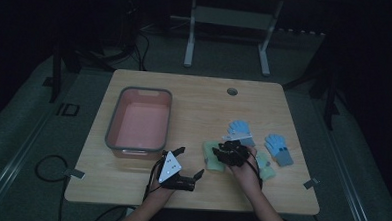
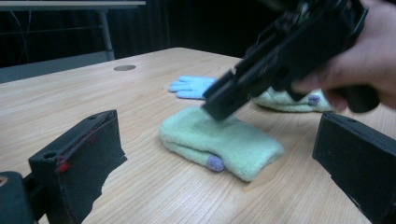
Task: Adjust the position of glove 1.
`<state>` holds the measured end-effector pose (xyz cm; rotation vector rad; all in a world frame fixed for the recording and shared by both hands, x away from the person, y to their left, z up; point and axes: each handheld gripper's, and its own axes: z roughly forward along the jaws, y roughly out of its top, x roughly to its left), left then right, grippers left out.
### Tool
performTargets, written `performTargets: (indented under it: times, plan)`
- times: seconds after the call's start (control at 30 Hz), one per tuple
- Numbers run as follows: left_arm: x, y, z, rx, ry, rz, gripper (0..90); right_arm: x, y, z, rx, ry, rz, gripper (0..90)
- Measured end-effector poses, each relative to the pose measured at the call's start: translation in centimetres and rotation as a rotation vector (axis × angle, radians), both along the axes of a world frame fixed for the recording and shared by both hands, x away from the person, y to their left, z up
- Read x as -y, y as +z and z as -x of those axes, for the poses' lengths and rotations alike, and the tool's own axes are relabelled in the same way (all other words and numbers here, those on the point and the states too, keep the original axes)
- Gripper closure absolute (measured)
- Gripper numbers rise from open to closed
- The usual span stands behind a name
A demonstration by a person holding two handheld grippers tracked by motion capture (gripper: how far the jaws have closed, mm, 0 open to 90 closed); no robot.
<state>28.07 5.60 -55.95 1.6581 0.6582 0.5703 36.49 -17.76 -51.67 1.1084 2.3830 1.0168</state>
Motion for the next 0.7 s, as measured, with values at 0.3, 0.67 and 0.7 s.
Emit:
performTargets:
  times: [0.3,0.67,0.7]
  plan:
    - [0.0,0.0,0.0,-0.002,-0.003,-0.003,1.0,4.3,1.7,0.7,0.023,0.062,0.013,65.0]
    - [0.0,0.0,0.0,-0.001,-0.001,-0.004,1.0,10.9,1.5,1.3,0.009,-0.022,0.010,69.3]
    - [0.0,0.0,0.0,-0.001,-0.001,-0.005,1.0,11.4,1.4,1.4,0.008,-0.020,0.009,69.3]
